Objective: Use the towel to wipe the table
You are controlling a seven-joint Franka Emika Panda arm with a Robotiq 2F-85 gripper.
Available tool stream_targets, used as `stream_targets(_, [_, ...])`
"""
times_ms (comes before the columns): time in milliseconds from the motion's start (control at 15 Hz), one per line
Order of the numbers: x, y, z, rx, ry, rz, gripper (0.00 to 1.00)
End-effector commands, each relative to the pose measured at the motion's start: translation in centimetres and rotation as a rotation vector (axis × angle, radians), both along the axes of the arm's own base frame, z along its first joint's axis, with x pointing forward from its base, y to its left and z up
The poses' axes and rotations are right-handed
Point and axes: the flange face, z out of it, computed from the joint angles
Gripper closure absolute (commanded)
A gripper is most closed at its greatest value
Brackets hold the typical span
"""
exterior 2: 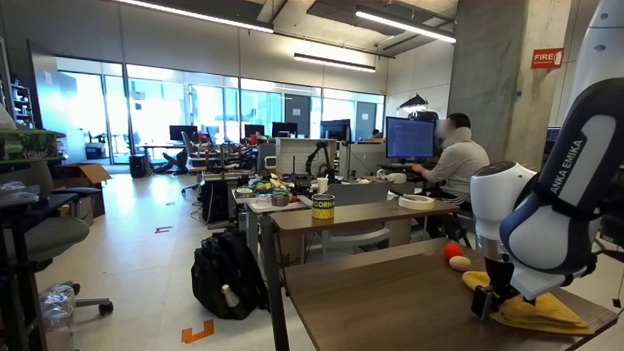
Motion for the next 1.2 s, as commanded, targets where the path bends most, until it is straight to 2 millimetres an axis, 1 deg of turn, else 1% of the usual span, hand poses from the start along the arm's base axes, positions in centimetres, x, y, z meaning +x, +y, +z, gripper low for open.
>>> stream_targets(0, [-2.3,0.5,-4.7,0.031,0.065,-0.006,0.0])
stream_targets(67, [-2.9,3.2,-3.8,0.093,0.073,0.067,0.0])
stream_targets(133, [-3.3,4.3,-3.7,0.111,0.076,0.111,0.0])
stream_targets(267, [-4.6,7.5,-2.8,0.148,0.074,0.202,0.0])
stream_targets(400, [-5.9,11.2,-2.1,0.189,0.067,0.297,0.0])
stream_targets(600, [-8.4,18.1,-1.2,0.245,0.076,0.444,0.0])
stream_targets(800, [-11.5,26.0,-0.8,0.31,0.103,0.589,0.0])
stream_targets(867, [-11.2,27.7,-0.7,0.325,0.109,0.641,0.0])
stream_targets(933, [-10.7,28.8,-0.4,0.329,0.107,0.684,0.0])
stream_targets(1000, [-9.3,28.7,-0.3,0.318,0.099,0.706,0.0])
stream_targets(1067, [-7.9,28.4,-0.2,0.306,0.094,0.705,0.0])
stream_targets(1133, [-5.2,26.6,-0.8,0.282,0.078,0.646,0.0])
